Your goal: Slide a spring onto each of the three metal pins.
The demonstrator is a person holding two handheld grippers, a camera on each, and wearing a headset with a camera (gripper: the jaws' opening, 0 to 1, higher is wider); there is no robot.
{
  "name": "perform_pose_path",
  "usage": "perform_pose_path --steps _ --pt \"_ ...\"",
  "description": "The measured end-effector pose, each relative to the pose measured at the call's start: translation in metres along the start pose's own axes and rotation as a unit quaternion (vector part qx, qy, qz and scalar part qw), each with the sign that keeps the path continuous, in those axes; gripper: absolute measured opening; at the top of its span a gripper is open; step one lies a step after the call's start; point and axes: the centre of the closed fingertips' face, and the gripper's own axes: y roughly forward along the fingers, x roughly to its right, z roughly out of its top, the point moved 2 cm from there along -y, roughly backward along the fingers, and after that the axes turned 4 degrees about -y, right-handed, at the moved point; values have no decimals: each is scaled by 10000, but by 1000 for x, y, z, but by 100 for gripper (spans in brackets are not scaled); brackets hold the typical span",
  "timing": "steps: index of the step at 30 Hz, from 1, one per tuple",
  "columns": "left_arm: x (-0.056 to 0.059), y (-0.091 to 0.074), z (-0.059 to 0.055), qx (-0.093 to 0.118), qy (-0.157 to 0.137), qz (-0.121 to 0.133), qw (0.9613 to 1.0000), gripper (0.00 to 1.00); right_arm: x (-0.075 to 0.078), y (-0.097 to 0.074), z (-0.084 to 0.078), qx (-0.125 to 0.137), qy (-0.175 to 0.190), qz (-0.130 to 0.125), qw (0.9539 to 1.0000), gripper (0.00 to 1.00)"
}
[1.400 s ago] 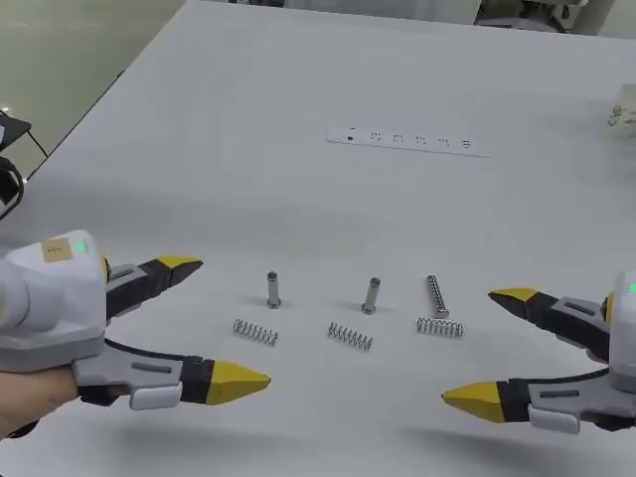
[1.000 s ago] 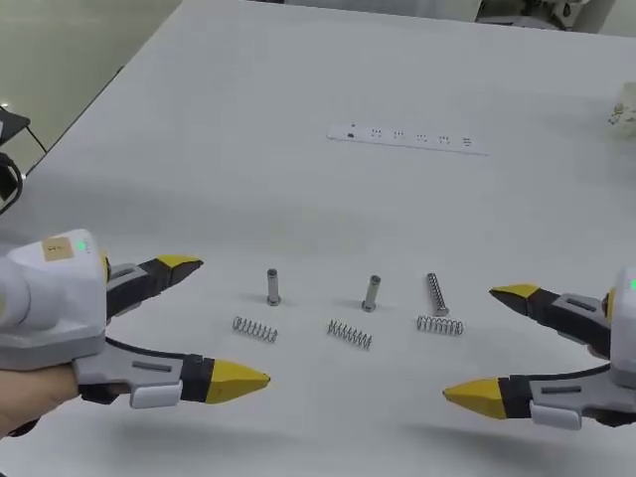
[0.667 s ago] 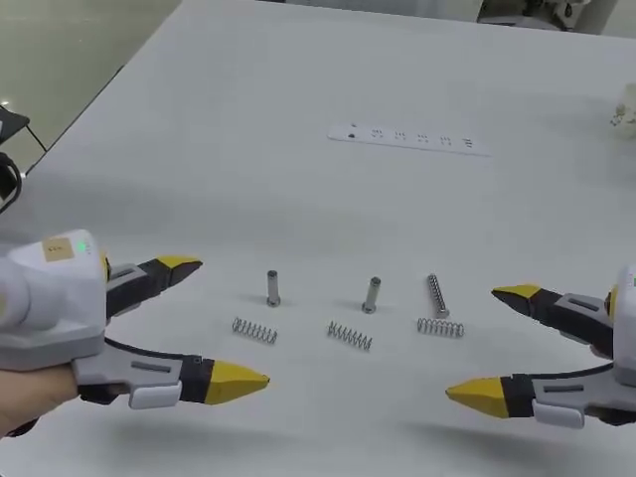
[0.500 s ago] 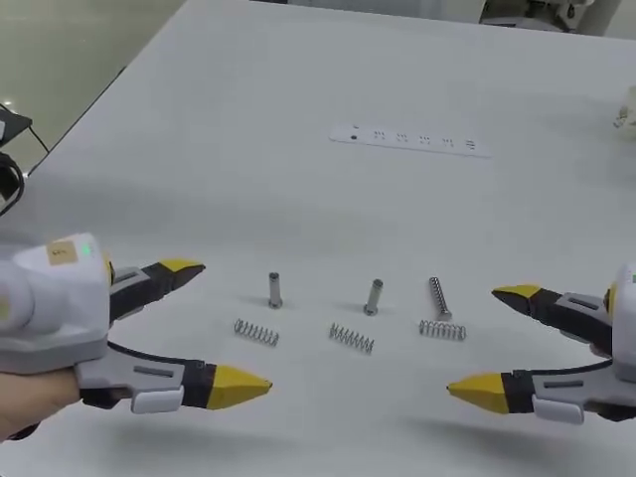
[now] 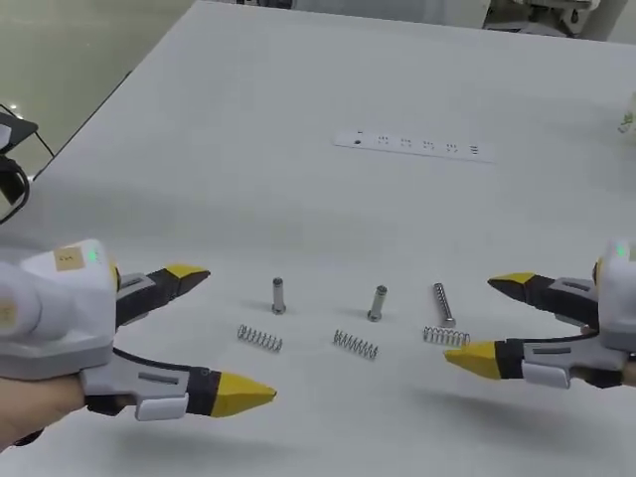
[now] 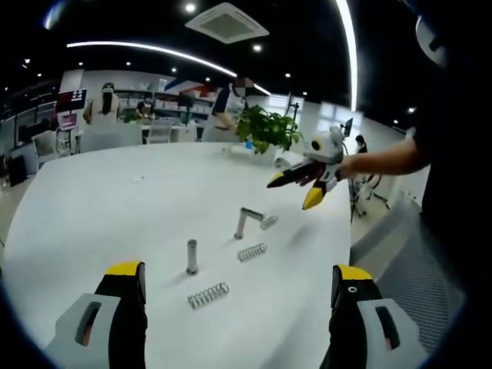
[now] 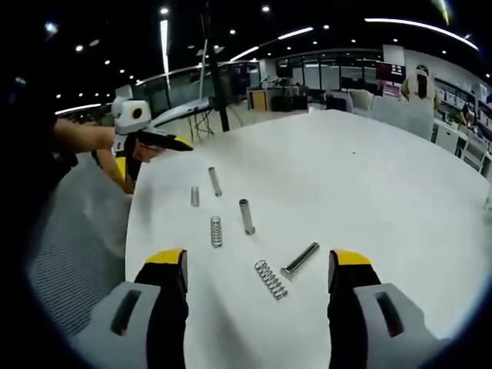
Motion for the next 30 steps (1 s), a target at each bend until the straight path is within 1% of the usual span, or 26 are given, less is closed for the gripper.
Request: perform_pose_path --steps 6,10,16,23,26,28,30 --pt "0 0 0 5 -9 4 10000 98 9 7 -1 -125 42 -62 9999 72" --pt "-1 -1 1 8 -9 13 10000 98 14 9 0 -142 46 -100 9998 70" --pt "-1 0 0 1 -15 16 10000 98 28 12 2 -197 255 -189 9993 65" --pt "-2 0 1 9 -19 16 10000 98 39 22 3 -344 510 -264 9978 53" --pt "-3 0 1 -4 -17 30 10000 98 43 27 0 -502 602 -283 9965 46" --pt "-3 0 1 7 -25 39 10000 98 45 30 -3 -601 656 -304 9956 43" --pt "-4 0 1 9 -26 47 10000 98 48 33 -6 -681 790 -329 9940 41"
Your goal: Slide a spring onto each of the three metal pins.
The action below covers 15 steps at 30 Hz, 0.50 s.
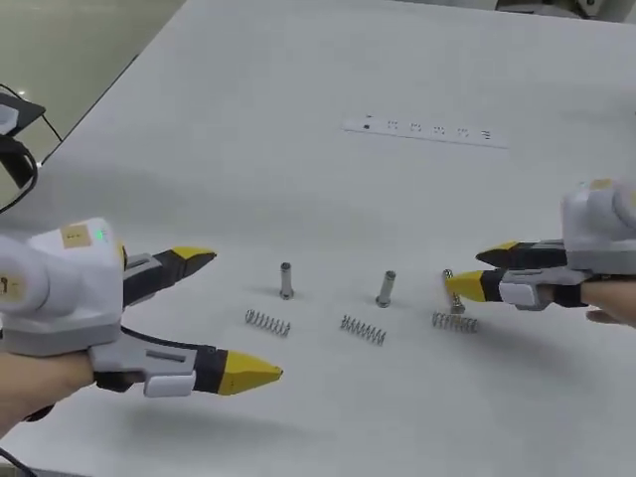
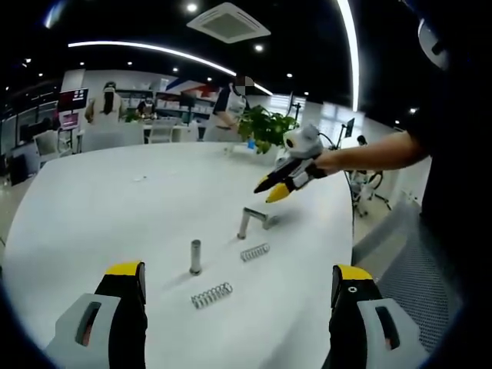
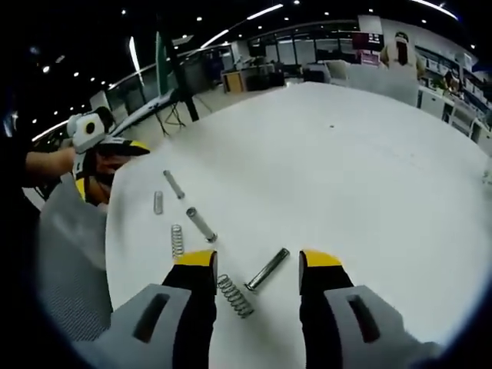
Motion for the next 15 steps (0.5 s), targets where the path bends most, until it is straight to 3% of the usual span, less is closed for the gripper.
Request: perform_pose_path --steps 5,15 --pt "-1 0 -1 -16 -11 12 10000 98 9 8 -4 -214 372 -117 9990 30" --pt "-1 -1 -3 -29 -28 27 10000 98 18 23 -11 -530 919 -284 9940 18"
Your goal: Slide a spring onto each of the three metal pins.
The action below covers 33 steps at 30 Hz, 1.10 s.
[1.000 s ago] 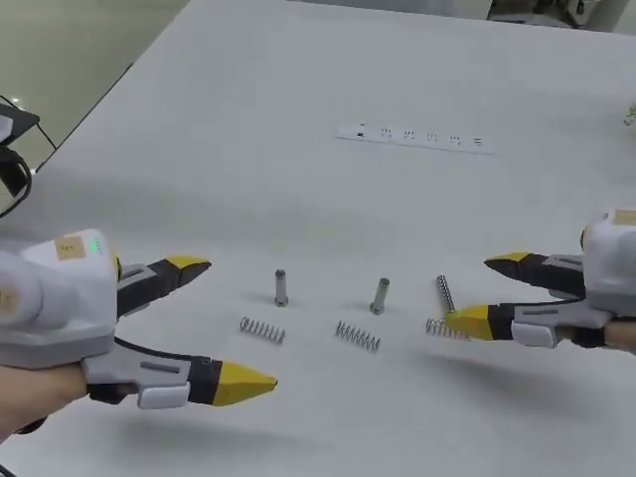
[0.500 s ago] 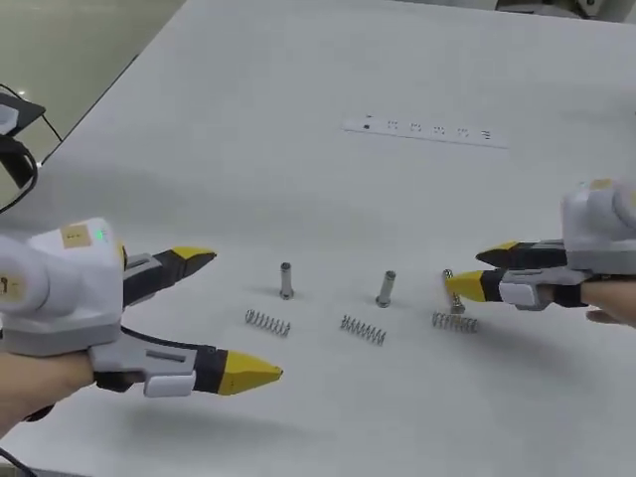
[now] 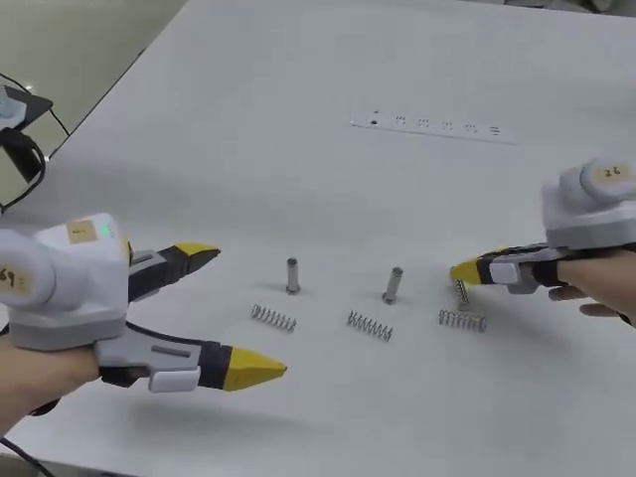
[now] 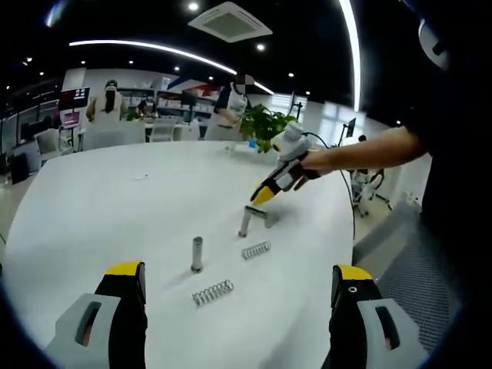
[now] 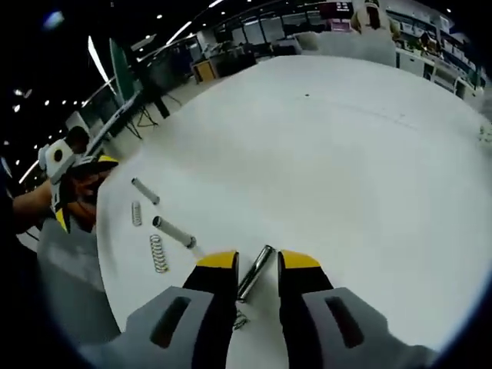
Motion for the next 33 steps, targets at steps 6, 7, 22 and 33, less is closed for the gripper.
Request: perform_pose_path --steps 6,7,22,33 --pt "0 0 -1 -8 -4 0 10000 98 4 8 -3 -236 250 -161 9993 14" --pt "0 0 -1 -6 -9 0 10000 98 3 8 -5 -287 271 -201 9990 13" --pt "-1 0 -4 -25 -30 -16 10000 98 -1 12 -10 -756 237 -424 9960 6" --pt "-1 0 -4 -38 -30 -20 10000 98 -5 2 -15 -543 179 -378 9977 5"
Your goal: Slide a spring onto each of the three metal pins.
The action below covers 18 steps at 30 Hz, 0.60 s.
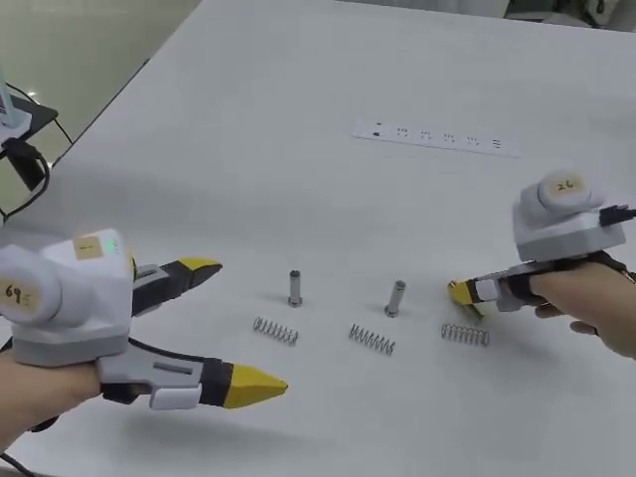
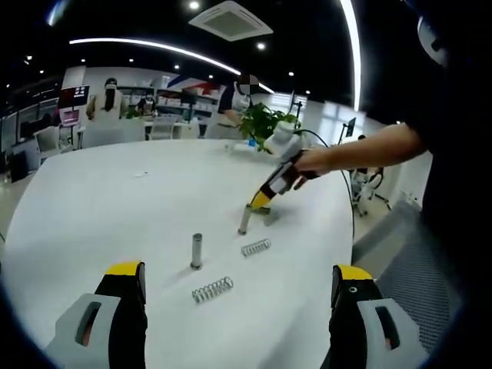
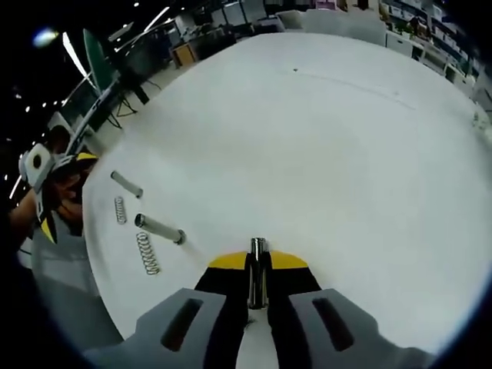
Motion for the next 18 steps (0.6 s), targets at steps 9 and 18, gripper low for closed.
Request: perform_pose_path --steps 9,18 --pt "2 2 -1 -2 12 -12 10000 98 -2 -12 2 349 -115 -15 9993 5" --pt "2 1 0 31 -12 17 10000 98 -7 -22 3 615 -299 -32 9977 5"
